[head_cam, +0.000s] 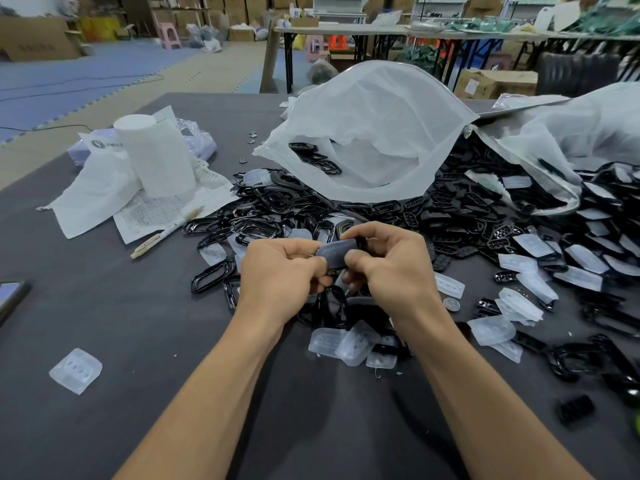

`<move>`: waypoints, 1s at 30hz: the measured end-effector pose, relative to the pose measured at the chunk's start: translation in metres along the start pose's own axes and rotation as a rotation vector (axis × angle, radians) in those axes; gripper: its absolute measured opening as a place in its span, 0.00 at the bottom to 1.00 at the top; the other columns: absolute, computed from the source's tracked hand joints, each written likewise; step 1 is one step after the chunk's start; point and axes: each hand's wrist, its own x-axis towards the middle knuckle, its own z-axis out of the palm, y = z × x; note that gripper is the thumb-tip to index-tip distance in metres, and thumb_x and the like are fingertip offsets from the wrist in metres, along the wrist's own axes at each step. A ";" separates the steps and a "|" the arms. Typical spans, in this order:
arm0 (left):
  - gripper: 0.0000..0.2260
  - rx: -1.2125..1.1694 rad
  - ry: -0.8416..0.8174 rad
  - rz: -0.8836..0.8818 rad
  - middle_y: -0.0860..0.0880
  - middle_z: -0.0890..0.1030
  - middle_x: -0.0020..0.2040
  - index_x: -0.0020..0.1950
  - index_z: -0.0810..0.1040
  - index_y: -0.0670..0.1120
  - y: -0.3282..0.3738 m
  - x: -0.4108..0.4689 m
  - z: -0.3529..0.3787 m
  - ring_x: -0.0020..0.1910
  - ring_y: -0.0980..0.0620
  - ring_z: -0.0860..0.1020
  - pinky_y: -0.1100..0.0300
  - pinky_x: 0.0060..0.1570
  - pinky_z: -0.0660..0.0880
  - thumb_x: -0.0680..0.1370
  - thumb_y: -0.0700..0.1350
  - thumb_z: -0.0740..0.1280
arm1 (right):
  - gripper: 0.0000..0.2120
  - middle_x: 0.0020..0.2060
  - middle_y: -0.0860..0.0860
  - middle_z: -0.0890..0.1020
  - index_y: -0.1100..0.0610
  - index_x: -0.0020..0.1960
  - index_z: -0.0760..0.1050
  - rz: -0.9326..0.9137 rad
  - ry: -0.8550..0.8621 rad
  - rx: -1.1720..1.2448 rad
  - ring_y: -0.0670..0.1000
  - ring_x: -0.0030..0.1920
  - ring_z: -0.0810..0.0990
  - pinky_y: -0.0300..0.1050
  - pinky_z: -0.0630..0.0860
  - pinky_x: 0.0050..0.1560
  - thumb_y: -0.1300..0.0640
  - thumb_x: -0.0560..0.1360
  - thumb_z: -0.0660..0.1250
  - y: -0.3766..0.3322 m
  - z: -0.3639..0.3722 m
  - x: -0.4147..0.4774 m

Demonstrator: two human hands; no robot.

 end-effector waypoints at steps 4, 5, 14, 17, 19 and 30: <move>0.09 0.033 -0.072 0.001 0.42 0.87 0.38 0.45 0.89 0.47 -0.002 -0.001 0.000 0.34 0.50 0.81 0.56 0.37 0.79 0.70 0.38 0.71 | 0.19 0.30 0.58 0.84 0.50 0.43 0.85 0.008 -0.020 0.020 0.53 0.26 0.80 0.43 0.77 0.27 0.73 0.76 0.65 0.001 -0.002 0.000; 0.08 0.023 -0.079 0.001 0.42 0.87 0.38 0.46 0.89 0.46 -0.002 0.000 -0.001 0.34 0.51 0.82 0.58 0.36 0.78 0.72 0.37 0.72 | 0.19 0.31 0.59 0.84 0.51 0.44 0.85 0.007 -0.024 0.023 0.52 0.26 0.80 0.42 0.77 0.26 0.72 0.76 0.64 0.000 -0.003 0.000; 0.13 -0.077 -0.107 -0.059 0.40 0.87 0.38 0.44 0.89 0.42 -0.001 0.000 0.001 0.33 0.51 0.83 0.64 0.34 0.78 0.74 0.27 0.69 | 0.12 0.27 0.57 0.82 0.48 0.45 0.85 -0.035 -0.007 -0.037 0.52 0.26 0.78 0.42 0.73 0.27 0.63 0.73 0.68 -0.002 -0.004 -0.001; 0.13 -0.100 -0.139 -0.072 0.40 0.87 0.39 0.46 0.89 0.42 -0.002 0.001 0.001 0.33 0.52 0.83 0.65 0.35 0.79 0.74 0.27 0.68 | 0.12 0.26 0.55 0.81 0.49 0.44 0.85 -0.043 0.000 -0.057 0.51 0.26 0.77 0.42 0.72 0.28 0.65 0.75 0.69 -0.001 -0.005 -0.002; 0.13 -0.111 -0.153 -0.081 0.41 0.87 0.39 0.47 0.88 0.41 -0.003 0.001 0.001 0.34 0.52 0.84 0.65 0.36 0.78 0.74 0.27 0.68 | 0.13 0.27 0.53 0.81 0.51 0.43 0.84 -0.038 0.003 -0.052 0.50 0.25 0.77 0.41 0.71 0.26 0.68 0.75 0.68 -0.002 -0.006 -0.001; 0.08 -0.163 -0.203 -0.151 0.43 0.87 0.41 0.50 0.87 0.40 0.001 0.001 -0.002 0.38 0.52 0.86 0.64 0.39 0.81 0.78 0.32 0.69 | 0.14 0.26 0.49 0.81 0.53 0.43 0.84 -0.045 0.026 -0.047 0.48 0.23 0.75 0.40 0.72 0.26 0.70 0.75 0.67 -0.003 -0.006 0.000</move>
